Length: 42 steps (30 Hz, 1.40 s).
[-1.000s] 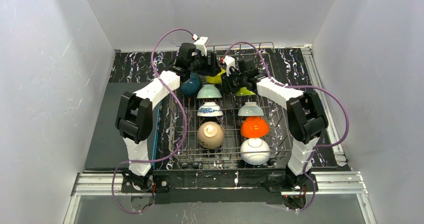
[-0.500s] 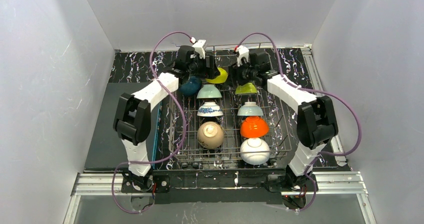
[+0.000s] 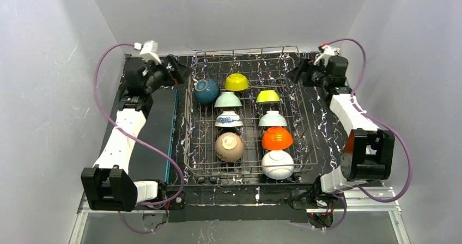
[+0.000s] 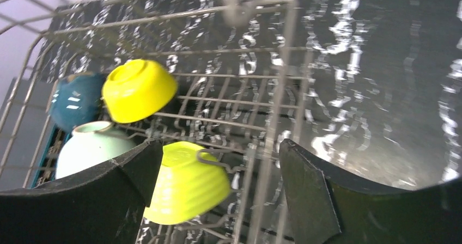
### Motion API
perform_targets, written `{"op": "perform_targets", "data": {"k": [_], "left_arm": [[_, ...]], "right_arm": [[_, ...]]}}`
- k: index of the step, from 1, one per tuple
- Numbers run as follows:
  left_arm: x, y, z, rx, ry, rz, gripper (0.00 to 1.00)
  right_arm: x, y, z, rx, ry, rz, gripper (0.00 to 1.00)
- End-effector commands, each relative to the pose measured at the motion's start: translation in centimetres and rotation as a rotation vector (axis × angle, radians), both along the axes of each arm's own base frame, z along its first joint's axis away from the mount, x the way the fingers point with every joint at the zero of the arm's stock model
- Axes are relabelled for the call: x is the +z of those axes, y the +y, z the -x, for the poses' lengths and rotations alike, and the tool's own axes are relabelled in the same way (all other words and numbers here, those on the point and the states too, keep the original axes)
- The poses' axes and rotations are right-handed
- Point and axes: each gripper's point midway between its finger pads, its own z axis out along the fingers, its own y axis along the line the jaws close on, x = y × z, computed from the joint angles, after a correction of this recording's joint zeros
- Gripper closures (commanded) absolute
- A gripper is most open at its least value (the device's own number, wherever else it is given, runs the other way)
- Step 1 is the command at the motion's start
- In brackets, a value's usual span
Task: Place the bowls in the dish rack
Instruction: Reset both arms
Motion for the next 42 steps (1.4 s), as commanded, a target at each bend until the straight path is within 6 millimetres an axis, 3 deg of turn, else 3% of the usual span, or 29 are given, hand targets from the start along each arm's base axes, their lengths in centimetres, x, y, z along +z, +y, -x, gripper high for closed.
{"op": "perform_targets", "data": {"k": [1,5,8,11,17,23,28,35,42], "left_arm": [[-3.1,4.5,1.0,0.127,0.122,0.108,0.02],[-5.8,8.4,1.6,0.315,0.16,0.099,0.02],[-8.2,11.1,2.3,0.479,0.173,0.055,0.02],[-11.2,13.7,2.7,0.627,0.198,0.01,0.02],[-15.7,17.2,3.8,0.77,0.171,-0.152,0.02],[-19.5,17.2,4.9,0.722,0.095,-0.262,0.02],[-22.4,13.9,3.9,0.521,0.07,-0.453,0.02],[-24.5,12.5,2.9,0.439,-0.098,-0.522,0.02],[-25.3,12.8,2.8,0.444,-0.03,-0.532,0.02]], "right_arm": [[2.1,-5.4,-0.2,-0.187,-0.066,-0.01,0.12],[0.4,-11.6,0.8,-0.47,-0.053,0.058,0.02],[-0.5,-14.9,1.8,-0.618,-0.073,0.142,0.01],[-1.4,-16.6,3.0,-0.707,-0.075,0.189,0.01],[-6.4,-18.2,7.1,-0.8,-0.073,0.263,0.01],[-10.2,-16.7,10.1,-0.709,-0.183,0.308,0.01],[-11.6,-16.5,11.5,-0.712,-0.271,0.317,0.01],[-11.9,-14.9,10.3,-0.603,-0.35,0.337,0.01],[-13.8,-13.0,9.0,-0.5,-0.36,0.338,0.01]]}}
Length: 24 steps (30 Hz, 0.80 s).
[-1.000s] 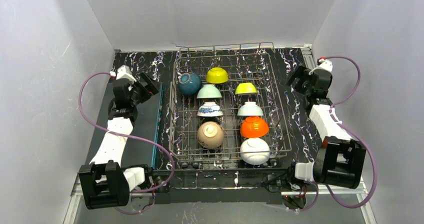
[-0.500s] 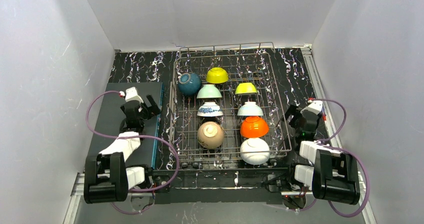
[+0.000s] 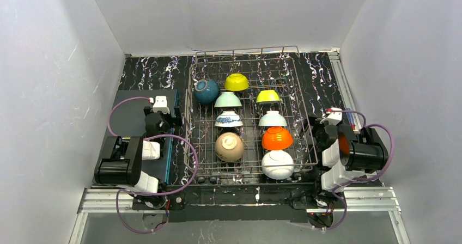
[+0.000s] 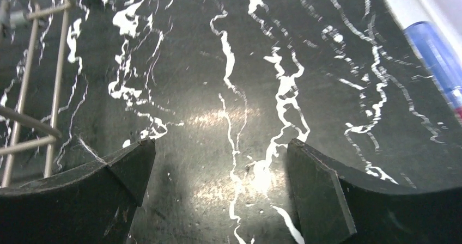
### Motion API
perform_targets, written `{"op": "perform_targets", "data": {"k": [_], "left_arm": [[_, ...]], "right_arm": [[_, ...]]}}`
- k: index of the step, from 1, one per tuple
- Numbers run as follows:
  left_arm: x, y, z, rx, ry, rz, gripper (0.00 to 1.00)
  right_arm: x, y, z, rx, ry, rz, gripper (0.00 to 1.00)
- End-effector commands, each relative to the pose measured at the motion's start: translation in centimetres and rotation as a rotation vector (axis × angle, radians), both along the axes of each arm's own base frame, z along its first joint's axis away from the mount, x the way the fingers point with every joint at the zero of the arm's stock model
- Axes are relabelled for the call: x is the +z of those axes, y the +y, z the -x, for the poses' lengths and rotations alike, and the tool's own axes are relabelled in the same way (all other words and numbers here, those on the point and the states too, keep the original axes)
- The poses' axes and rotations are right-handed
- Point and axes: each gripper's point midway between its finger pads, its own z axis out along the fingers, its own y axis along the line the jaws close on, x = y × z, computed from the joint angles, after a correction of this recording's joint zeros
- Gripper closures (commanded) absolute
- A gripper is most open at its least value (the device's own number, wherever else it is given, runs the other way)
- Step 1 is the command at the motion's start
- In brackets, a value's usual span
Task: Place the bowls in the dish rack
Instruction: Reset both arms
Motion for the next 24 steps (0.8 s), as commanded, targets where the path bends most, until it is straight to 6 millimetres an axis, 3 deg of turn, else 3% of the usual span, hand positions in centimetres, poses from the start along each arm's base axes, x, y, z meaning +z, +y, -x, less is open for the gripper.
{"op": "perform_targets", "data": {"k": [1,4,14,24], "left_arm": [[-0.4,0.7,-0.1,0.037,0.023,-0.012,0.02],[-0.4,1.2,-0.1,0.068,0.022,-0.018,0.02],[-0.4,1.2,-0.1,0.065,0.025,-0.017,0.02],[-0.5,1.1,-0.1,0.061,0.032,-0.016,0.02]], "right_arm": [[2.5,1.0,-2.0,0.072,-0.092,0.056,0.01],[3.0,1.4,-2.8,0.076,-0.11,0.081,0.01],[1.6,2.5,-4.4,0.128,-0.002,0.101,0.01],[1.4,2.8,-4.6,0.132,0.008,0.103,0.01]]}}
